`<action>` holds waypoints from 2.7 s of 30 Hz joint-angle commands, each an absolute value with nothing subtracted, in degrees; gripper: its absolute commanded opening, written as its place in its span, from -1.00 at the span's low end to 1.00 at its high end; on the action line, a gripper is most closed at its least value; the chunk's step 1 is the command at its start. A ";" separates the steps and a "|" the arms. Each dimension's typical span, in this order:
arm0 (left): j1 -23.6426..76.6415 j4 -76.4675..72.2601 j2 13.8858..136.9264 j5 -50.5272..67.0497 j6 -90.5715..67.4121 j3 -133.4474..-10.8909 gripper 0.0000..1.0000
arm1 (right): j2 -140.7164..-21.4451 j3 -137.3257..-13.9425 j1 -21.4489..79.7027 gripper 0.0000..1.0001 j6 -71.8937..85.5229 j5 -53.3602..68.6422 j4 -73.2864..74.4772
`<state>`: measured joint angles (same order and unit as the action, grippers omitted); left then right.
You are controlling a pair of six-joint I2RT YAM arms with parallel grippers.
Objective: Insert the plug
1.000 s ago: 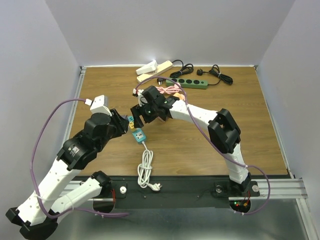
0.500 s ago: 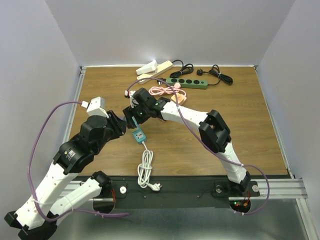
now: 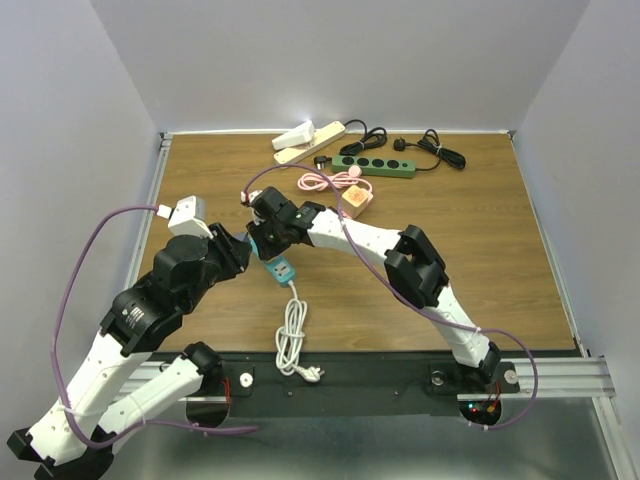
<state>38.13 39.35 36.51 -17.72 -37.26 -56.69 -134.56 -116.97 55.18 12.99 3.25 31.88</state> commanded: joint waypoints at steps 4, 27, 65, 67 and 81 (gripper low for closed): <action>38.06 35.08 36.74 -16.53 -34.46 -56.25 -1.00 | -134.39 -118.83 55.20 -0.90 16.08 -11.23 37.53; 38.06 18.02 46.32 -5.98 -29.18 -47.81 -1.00 | -130.95 -110.22 49.13 -0.99 24.61 -28.04 43.51; 35.25 13.01 53.79 -2.02 -27.95 -47.11 -1.00 | -114.18 -103.89 48.52 0.85 21.88 -22.24 39.20; 34.55 12.31 54.66 -1.15 -27.69 -47.28 -1.00 | -111.46 -101.61 48.17 0.86 21.62 -21.01 38.59; 28.57 13.18 66.96 13.53 -20.92 -53.35 -1.00 | -101.33 -77.97 47.81 -0.88 21.97 -5.36 27.07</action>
